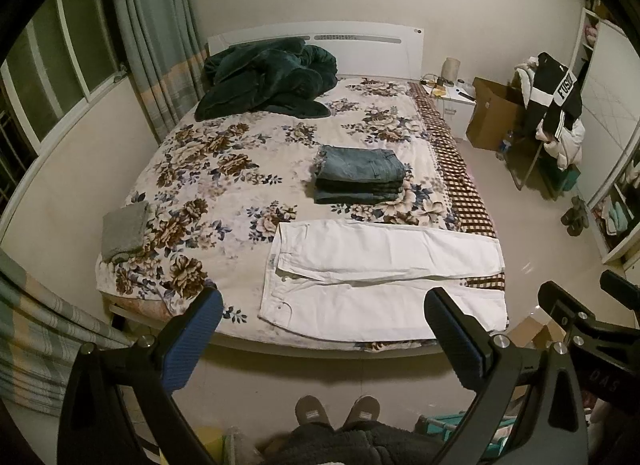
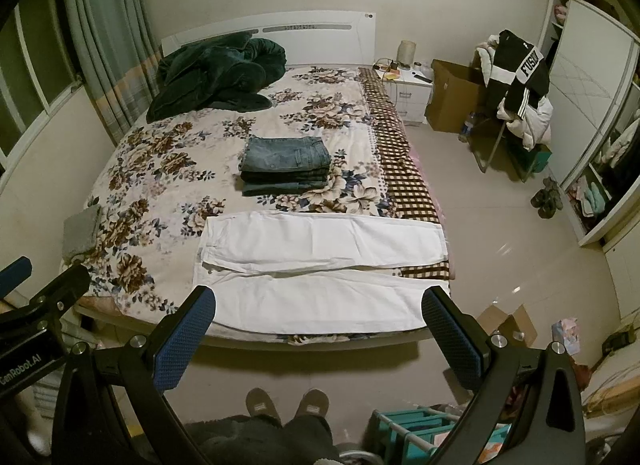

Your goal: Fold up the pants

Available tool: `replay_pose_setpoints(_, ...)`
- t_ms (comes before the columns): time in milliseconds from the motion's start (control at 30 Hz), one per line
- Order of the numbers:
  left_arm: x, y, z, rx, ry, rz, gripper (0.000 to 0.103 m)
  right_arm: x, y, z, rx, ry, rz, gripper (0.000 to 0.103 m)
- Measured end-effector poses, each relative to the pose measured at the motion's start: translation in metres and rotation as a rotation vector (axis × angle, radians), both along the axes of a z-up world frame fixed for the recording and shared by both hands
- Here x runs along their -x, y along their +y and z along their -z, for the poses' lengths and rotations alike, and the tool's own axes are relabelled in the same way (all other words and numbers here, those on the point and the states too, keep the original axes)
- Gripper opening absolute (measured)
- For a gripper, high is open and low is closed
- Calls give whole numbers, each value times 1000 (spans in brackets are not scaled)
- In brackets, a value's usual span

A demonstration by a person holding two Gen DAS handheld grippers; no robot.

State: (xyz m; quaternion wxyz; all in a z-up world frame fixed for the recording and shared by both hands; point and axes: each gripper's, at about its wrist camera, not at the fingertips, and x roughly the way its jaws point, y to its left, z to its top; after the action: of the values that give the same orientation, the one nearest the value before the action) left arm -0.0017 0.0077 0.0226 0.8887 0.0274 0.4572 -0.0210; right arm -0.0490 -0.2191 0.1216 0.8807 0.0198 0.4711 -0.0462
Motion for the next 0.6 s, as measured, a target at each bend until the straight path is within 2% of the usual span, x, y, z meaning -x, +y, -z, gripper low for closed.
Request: replay_pose_setpoints(600,0,0,-20,9,0,-5,103,4,4,-6,7,-7,2,103)
